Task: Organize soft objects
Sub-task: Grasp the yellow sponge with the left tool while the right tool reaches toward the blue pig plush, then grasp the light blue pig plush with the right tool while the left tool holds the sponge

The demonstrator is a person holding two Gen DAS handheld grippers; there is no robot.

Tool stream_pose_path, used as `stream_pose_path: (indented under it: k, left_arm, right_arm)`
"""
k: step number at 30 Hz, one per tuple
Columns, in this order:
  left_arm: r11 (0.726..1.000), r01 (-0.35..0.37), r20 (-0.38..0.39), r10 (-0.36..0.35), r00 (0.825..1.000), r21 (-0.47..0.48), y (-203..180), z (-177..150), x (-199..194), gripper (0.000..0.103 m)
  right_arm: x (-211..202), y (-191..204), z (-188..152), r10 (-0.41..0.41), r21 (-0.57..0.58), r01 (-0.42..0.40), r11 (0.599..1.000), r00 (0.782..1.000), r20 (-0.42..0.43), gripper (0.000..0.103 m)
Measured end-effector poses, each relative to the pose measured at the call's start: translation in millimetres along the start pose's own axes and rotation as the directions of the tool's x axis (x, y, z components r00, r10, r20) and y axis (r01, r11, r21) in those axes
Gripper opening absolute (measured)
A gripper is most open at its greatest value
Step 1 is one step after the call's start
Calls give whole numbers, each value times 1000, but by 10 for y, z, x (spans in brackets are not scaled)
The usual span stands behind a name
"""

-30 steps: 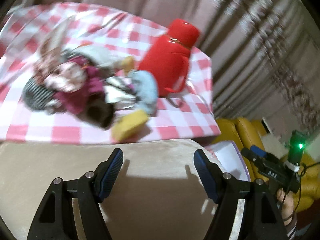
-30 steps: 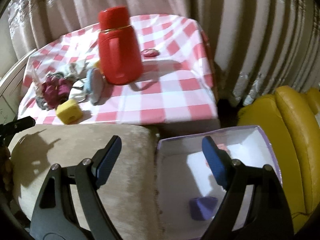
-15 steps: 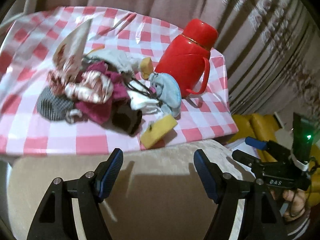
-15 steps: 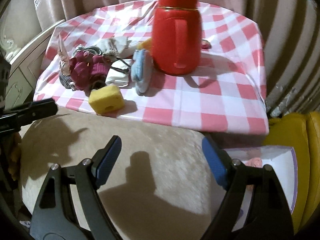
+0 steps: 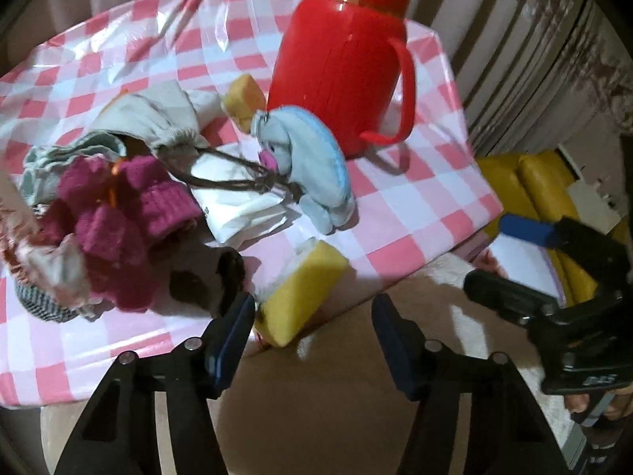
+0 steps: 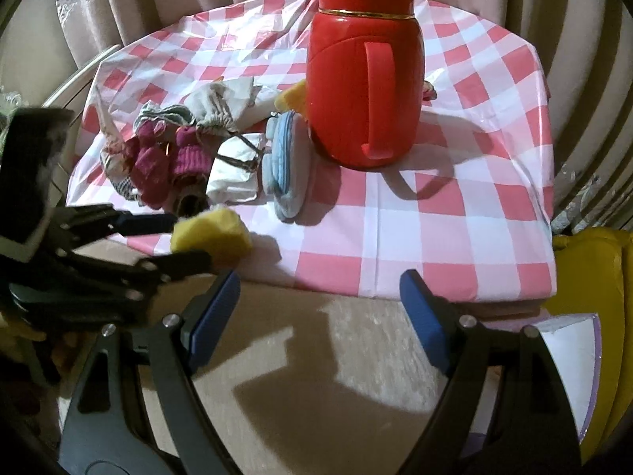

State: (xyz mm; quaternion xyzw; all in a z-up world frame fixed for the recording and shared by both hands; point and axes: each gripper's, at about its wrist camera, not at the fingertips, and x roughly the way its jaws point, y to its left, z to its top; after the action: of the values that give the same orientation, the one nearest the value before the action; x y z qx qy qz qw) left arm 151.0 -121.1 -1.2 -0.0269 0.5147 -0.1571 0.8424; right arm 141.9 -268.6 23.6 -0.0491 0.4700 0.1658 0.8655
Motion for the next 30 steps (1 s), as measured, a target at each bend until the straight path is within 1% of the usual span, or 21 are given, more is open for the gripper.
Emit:
stream_pose_path:
  k: [2,3,6,8,12,16,18,20,23,27,29,30]
  left_arm:
    - [1000,5,-28,-5,1000,-2,10,23,102,48]
    - [1000,13,-35,-13,999,-8,27,22,127,41]
    - [996,68,-21,-70,997,-64,138,-24,132,38]
    - [992,88,-6,-89,996,-90,186,-61,97,37]
    - [985,101,41,-96,995,-142,264,-153,-10,34]
    - [970,131,90,-115,989,-207,375,-274,-141,32]
    - [958,156,114,-132,985,-242,436,-347,-201,31]
    - [949,168,140,-134,981,-266,471,-408,-264,31]
    - [941,180,179,-132,975,-286,499,-490,-360,30]
    - [932,191,204,-131,970,-307,521,-564,-433,30]
    - [930,193,206,-132,970,-313,507,-560,-431,30]
    - [929,194,208,-132,969,-315,498,-556,-430,30]
  right_arm:
    - [37,1,55,2,3,-2,1000,1000,0,85]
    - [55,5,80,3,4,-3,1000,1000,-1,85]
    - [134,30,181,8,3,-7,1000,1000,-10,85]
    - [182,66,245,6,-7,-6,1000,1000,-10,85]
    - [321,159,407,1,-44,-1,999,1000,-2,85]
    - [471,251,554,-13,-81,13,997,1000,5,85]
    - [537,261,610,-19,-79,19,997,1000,8,85]
    - [599,264,659,-16,-64,17,998,1000,7,85]
    - [689,294,729,-10,-48,10,999,1000,12,85]
    - [815,386,799,-15,-67,16,998,1000,11,85]
    - [895,422,812,-18,-79,18,997,1000,1,82]
    - [938,427,812,-18,-79,17,997,1000,-9,69]
